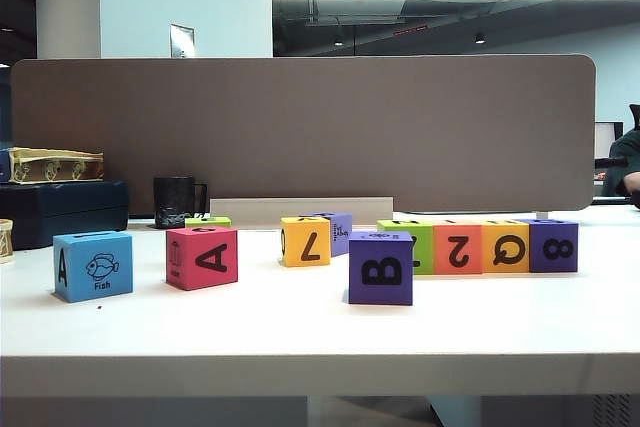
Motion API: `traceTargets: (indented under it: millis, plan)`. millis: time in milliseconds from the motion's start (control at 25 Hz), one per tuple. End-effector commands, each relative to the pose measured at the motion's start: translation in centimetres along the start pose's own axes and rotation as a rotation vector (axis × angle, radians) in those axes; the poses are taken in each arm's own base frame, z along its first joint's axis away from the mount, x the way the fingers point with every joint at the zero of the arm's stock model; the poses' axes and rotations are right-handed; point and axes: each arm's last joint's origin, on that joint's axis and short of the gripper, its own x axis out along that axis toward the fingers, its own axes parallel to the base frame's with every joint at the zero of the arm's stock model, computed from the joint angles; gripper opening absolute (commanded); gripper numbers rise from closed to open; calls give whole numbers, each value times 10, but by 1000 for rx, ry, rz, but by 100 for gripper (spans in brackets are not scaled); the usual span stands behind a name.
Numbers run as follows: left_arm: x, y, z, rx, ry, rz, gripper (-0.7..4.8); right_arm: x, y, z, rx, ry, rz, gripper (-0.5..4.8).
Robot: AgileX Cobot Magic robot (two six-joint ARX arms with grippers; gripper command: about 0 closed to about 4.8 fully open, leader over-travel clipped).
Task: Select the appropriate blocks from the scattered letter blocks on the table and arrange them in a row to spell out "LEARNING".
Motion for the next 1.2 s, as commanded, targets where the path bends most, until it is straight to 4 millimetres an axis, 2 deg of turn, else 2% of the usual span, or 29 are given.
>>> traceTargets:
  millis: [40, 401, 641, 841, 922, 1082, 1202]
  plan:
    - [-6, -5, 17, -20, -60, -18, -6, -5, 7, 16, 40, -64, 54, -2]
    - [-17, -14, 42, -6, -118, -88, -6, -30, 27, 72, 15, -223, 124, -2]
    - [-25, -18, 59, 2, -157, -99, -6, -36, 36, 97, 7, -243, 163, -2]
    - [-23, -23, 73, 1, -93, -134, -6, -24, 40, 110, 3, -140, 219, -2]
    - [-19, -25, 84, 7, -58, -145, -6, -17, 42, 116, 1, -79, 225, -2]
    - [-3, -29, 112, 74, 17, -135, -6, 1, 47, 133, -27, 37, 261, -2]
    - [18, -31, 131, 63, 105, -122, -6, 17, 52, 151, -27, 115, 294, -2]
